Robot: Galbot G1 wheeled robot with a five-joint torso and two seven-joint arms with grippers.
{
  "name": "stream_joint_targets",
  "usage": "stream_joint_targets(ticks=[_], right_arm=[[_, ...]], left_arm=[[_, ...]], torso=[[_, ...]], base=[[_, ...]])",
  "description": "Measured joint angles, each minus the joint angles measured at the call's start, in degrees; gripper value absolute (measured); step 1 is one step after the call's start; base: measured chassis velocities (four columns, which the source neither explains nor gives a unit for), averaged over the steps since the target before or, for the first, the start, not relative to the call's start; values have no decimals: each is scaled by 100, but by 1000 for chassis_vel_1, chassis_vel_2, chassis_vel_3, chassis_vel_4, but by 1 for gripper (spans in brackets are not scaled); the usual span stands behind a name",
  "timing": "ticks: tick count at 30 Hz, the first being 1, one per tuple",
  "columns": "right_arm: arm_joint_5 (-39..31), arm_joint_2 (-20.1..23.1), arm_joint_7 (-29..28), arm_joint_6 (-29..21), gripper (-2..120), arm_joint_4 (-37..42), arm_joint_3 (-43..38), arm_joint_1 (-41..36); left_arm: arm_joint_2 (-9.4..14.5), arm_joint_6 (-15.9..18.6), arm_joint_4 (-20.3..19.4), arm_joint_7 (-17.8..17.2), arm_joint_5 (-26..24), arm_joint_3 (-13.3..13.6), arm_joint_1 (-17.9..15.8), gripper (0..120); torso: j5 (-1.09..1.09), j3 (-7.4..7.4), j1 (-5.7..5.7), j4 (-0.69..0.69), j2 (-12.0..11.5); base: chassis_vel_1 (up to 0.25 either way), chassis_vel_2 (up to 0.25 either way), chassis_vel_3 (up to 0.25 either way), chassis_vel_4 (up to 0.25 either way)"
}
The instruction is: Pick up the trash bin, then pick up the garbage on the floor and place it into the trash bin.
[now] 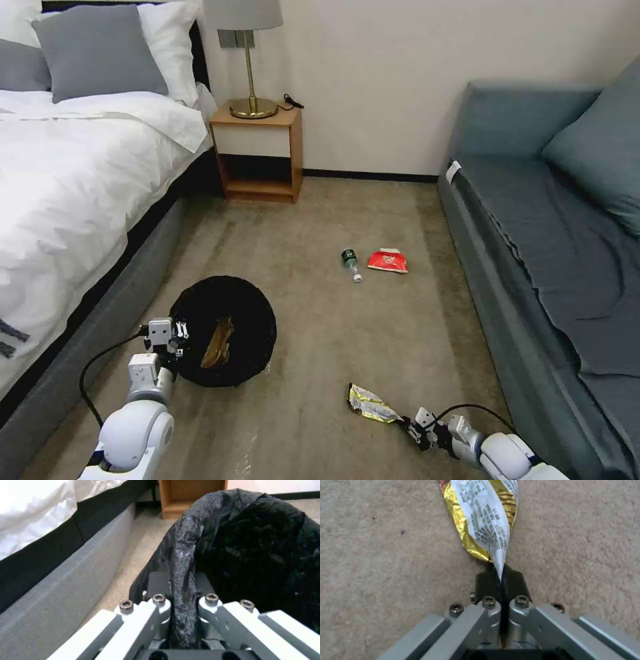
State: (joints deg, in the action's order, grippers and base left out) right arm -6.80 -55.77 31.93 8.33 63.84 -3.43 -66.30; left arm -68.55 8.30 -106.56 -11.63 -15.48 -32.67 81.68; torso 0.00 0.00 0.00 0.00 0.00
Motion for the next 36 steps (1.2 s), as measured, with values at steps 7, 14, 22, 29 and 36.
stream_joint_targets(ticks=[7,14,22,29,36], right_arm=[[69,-140,124,96,0,-134,-212,137],[-9,-162,168,59,0,-45,-358,530],[-77,-273,167,-28,0,66,-377,1150],[-232,-578,142,-127,0,158,-360,2001],[-781,-1026,98,-273,0,530,-363,2741]], left_arm=[[-31,-61,37,26,27,29,33,4],[-71,-80,43,21,85,80,74,4],[-47,-73,-46,17,23,76,71,4],[10,-18,-166,8,-31,30,43,4],[-8,-6,-189,14,-32,45,20,4]], torso=[[0,0,0,0,0],[0,0,0,0,0],[0,0,0,0,0],[0,1,0,0,0],[-1,0,0,2,0]], base=[[0,0,0,0],[0,0,0,0],[0,0,0,0],[0,0,0,0],[0,0,0,0]])
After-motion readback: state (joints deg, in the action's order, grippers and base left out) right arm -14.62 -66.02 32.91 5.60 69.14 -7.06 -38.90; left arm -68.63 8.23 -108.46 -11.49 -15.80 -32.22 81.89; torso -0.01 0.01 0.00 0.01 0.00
